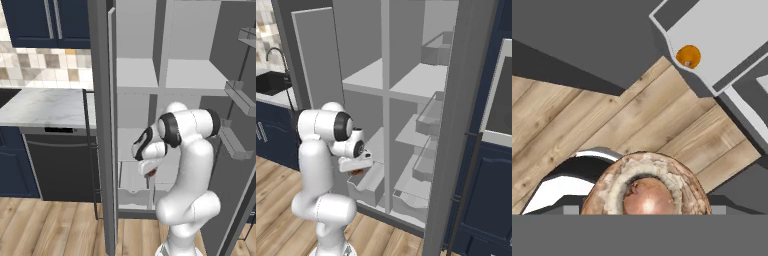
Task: Take the mushroom and orange from the fridge shelf and place them in the freezer drawer to begin freezing them.
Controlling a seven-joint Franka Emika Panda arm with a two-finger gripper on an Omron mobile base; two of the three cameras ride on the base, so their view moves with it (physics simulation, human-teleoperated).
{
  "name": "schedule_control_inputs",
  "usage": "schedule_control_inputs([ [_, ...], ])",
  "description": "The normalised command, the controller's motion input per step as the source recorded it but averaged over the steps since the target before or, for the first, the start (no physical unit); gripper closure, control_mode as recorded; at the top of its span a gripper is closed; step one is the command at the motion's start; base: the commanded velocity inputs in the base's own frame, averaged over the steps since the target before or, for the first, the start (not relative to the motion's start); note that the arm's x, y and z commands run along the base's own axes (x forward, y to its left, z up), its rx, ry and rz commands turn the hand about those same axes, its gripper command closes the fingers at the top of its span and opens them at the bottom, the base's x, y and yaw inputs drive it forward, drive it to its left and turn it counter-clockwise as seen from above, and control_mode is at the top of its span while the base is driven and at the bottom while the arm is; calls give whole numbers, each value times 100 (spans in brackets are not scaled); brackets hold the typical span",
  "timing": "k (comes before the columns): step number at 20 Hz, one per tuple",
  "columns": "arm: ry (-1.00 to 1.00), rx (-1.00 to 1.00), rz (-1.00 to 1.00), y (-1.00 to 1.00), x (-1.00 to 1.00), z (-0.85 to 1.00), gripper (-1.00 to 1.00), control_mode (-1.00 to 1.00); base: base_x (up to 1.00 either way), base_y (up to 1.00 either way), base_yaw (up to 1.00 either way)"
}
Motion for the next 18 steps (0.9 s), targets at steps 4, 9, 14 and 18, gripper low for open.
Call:
schedule_control_inputs([
  [4,0,0,12,0,53,-62,100,-100,0,0,0],
  [9,0,1,10,0,37,-54,100,-100,0,0,0],
  [14,0,2,5,0,22,-48,100,-100,0,0,0],
  [18,0,0,3,0,21,-55,100,-100,0,0,0],
])
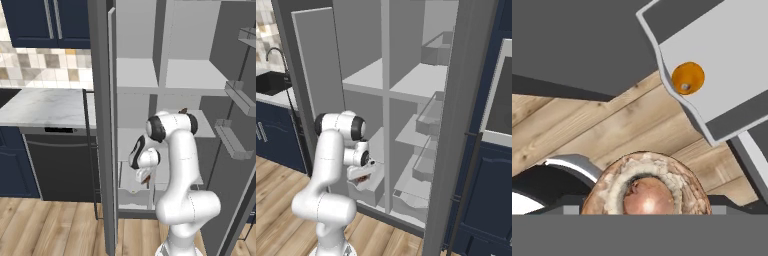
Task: Take the mushroom and orange from the fridge shelf and place them in the freezer drawer to begin freezing them.
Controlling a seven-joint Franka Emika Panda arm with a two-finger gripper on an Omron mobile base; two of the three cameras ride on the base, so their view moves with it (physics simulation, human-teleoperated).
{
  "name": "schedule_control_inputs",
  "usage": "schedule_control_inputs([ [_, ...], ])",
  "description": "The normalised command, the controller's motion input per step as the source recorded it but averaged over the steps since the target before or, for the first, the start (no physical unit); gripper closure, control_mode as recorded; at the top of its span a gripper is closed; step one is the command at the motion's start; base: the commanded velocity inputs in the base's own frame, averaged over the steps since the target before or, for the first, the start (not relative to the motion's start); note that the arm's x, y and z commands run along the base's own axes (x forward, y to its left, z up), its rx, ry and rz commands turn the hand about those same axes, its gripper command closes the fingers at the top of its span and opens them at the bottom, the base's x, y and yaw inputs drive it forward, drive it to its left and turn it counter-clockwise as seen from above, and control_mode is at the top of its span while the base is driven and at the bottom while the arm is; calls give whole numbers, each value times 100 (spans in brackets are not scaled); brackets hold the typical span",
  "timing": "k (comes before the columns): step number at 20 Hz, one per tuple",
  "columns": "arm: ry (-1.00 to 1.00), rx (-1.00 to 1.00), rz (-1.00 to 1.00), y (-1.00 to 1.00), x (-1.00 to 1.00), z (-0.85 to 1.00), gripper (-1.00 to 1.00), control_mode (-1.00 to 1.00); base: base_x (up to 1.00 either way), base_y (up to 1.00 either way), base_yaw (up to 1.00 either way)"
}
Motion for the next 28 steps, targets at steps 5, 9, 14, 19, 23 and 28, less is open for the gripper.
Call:
schedule_control_inputs([
  [5,0,0,2,0,20,-53,100,-100,0,0,0],
  [9,0,0,0,8,26,-43,100,-100,0,0,0],
  [14,0,0,0,7,19,-44,100,-100,0,0,0],
  [19,0,0,0,4,5,-48,100,-100,0,0,0],
  [23,0,0,0,5,0,-51,100,-100,0,0,0],
  [28,0,0,2,5,0,-42,100,-100,0,0,0],
])
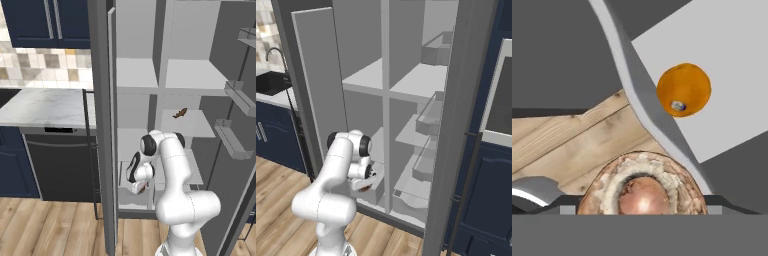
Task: Take the mushroom and orange from the fridge shelf and place them in the freezer drawer to begin freezing them.
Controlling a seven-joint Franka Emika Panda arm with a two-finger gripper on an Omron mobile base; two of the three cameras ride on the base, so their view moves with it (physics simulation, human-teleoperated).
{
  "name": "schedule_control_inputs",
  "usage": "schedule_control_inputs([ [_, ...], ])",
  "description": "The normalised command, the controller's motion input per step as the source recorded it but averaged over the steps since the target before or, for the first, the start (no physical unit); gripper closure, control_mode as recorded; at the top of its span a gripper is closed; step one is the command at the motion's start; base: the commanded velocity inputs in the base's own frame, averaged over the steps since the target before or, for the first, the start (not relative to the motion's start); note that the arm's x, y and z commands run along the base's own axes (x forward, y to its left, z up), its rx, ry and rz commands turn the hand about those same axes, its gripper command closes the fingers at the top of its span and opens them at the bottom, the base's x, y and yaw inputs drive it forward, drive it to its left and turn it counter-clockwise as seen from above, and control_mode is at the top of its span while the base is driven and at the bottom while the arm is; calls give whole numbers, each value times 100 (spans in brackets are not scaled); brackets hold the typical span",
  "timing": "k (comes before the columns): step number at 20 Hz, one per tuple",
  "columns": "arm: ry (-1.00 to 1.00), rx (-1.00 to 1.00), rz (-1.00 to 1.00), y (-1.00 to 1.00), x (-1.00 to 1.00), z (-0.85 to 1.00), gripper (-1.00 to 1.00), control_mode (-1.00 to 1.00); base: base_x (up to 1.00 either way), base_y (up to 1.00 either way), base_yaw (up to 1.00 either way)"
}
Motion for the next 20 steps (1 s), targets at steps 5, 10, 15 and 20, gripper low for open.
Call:
schedule_control_inputs([
  [5,-11,0,1,1,2,5,100,-100,0,0,0],
  [10,-1,0,4,9,-20,-5,100,-100,0,0,0],
  [15,0,0,7,12,-48,-20,100,-100,0,0,0],
  [20,0,0,8,13,-71,-7,100,-100,0,0,0],
])
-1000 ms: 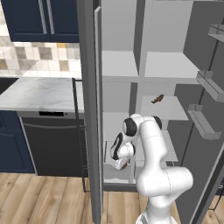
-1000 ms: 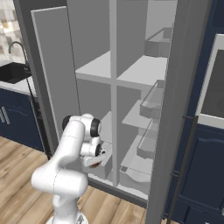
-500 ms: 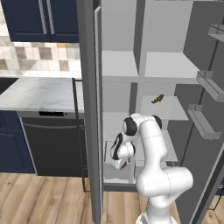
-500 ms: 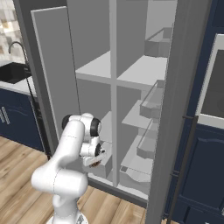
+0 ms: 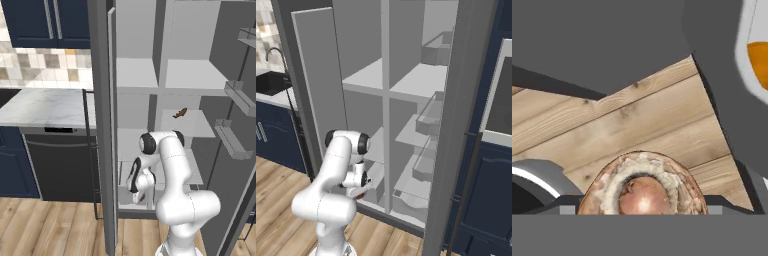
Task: Take the mushroom and orange from the fridge shelf and place them in the freezer drawer to begin freezing them.
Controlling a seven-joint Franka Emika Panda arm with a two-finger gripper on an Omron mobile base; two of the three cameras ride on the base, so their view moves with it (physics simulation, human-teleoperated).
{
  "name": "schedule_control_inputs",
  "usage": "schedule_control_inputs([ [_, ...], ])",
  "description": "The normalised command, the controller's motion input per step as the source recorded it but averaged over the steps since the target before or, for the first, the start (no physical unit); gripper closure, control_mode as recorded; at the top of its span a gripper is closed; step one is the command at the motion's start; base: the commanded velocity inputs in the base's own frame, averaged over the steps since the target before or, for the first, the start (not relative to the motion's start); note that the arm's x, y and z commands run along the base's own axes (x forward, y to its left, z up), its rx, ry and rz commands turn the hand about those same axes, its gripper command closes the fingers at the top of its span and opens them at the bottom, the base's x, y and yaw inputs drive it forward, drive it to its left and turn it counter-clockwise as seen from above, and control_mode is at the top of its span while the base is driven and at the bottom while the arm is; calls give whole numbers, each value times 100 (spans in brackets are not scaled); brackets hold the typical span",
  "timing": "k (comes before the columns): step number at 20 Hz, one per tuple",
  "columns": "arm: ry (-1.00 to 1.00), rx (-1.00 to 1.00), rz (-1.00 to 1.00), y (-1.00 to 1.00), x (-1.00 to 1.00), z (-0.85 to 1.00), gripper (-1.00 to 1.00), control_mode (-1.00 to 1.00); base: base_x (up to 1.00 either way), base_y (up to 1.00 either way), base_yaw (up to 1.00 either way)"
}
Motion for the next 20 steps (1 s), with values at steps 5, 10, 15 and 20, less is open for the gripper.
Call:
schedule_control_inputs([
  [5,-14,0,3,9,-21,72,100,-100,0,0,0],
  [10,-11,0,0,3,18,88,100,-100,0,0,0],
  [15,-5,0,0,0,54,36,100,-100,0,0,0],
  [20,1,1,0,0,72,0,100,-100,0,0,0],
])
